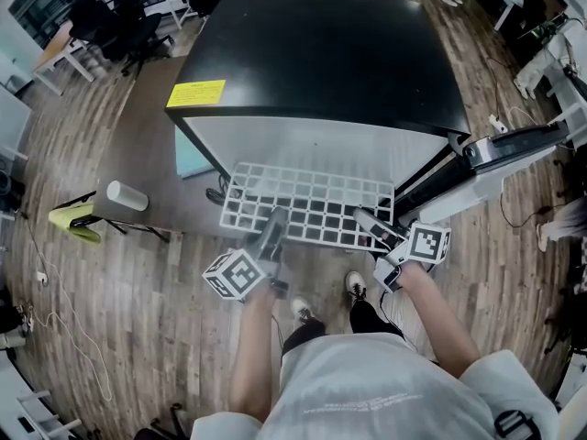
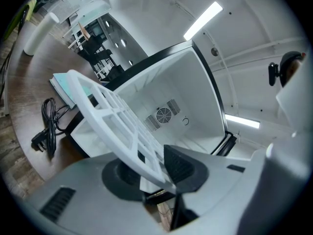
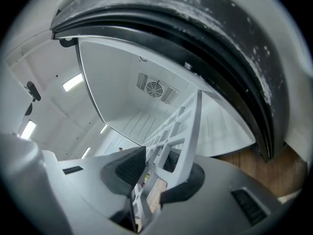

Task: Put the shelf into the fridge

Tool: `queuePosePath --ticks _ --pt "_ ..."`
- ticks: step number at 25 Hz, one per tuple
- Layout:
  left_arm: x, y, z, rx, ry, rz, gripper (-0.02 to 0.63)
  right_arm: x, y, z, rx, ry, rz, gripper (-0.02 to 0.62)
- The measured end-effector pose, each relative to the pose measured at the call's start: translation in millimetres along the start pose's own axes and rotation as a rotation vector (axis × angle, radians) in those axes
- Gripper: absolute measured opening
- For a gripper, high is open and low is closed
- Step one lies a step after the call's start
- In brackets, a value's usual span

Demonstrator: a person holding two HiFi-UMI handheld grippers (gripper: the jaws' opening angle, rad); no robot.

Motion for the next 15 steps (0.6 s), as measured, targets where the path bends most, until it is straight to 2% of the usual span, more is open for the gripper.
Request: queuePosePath --ticks 15 --pt "-0.9 -2.5 2.3 -0.011 0.01 -0.008 0.11 -8.2 7.1 2.2 0.018 0.01 0.055 0.091"
Point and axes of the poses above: the fingertips, and each gripper's own axes: z forward along the fingers, x to its left, y out of its top, the point moved 4 cm from there along -z, backward along the fingers, and after that the axes turned 15 degrees about -y, right-handed, at the moved point
